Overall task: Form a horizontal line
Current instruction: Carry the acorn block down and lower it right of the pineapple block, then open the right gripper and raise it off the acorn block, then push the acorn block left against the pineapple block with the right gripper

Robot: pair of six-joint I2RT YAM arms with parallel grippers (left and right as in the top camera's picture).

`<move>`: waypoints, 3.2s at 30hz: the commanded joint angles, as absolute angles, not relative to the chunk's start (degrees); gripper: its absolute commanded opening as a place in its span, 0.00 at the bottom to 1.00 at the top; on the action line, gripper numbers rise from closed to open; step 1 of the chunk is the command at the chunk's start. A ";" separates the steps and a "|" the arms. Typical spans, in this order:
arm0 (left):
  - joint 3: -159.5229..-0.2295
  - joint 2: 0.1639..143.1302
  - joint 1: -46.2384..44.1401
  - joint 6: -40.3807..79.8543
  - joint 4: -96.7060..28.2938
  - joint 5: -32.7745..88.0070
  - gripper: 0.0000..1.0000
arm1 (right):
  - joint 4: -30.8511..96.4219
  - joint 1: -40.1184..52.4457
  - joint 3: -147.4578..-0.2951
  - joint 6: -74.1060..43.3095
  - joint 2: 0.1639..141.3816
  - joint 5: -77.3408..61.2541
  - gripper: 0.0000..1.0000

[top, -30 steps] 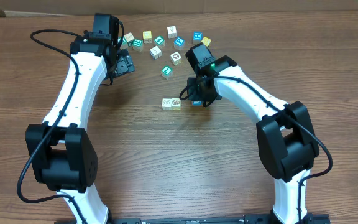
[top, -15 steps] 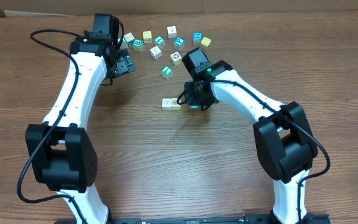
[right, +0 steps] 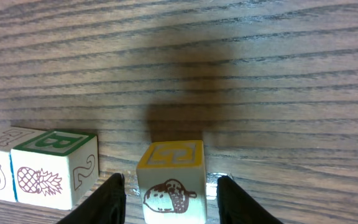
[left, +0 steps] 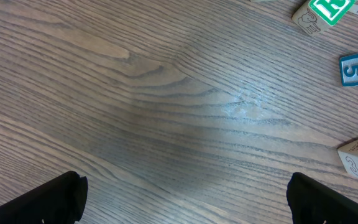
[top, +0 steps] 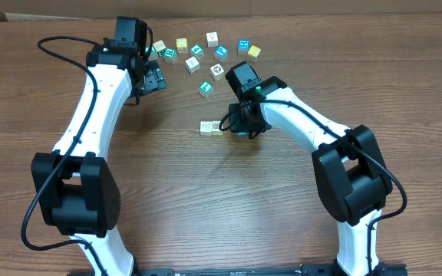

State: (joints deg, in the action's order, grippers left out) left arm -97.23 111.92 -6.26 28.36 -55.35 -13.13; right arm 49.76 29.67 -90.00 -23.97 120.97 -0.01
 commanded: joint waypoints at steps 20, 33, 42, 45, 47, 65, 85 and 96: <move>-98.59 112.66 -6.39 28.29 -55.46 -13.91 1.00 | 49.04 29.67 -89.62 -25.74 120.03 -0.80 0.29; -98.59 112.66 -6.39 28.29 -55.44 -13.91 1.00 | 47.48 29.67 -89.62 -25.78 120.03 -2.70 0.34; -98.59 112.66 -6.39 28.29 -55.46 -13.91 1.00 | 44.40 28.84 -91.37 -25.74 120.01 -1.43 0.44; -98.59 112.66 -6.39 28.29 -55.44 -13.91 1.00 | 44.45 27.07 -93.56 -25.74 120.01 -0.56 0.45; -98.59 112.66 -6.39 28.29 -55.44 -13.91 1.00 | 44.60 25.67 -94.30 -25.74 120.01 -0.56 0.45; -98.59 112.66 -6.39 28.29 -55.44 -13.91 1.00 | 56.05 24.16 -92.07 -25.74 120.01 -0.56 0.04; -98.59 112.66 -6.39 28.29 -55.46 -13.91 1.00 | 49.56 25.39 -89.95 -25.47 120.40 -0.82 0.04; -98.59 112.66 -6.39 28.29 -55.44 -13.91 1.00 | 49.82 26.06 -89.95 -25.50 120.62 -6.39 0.04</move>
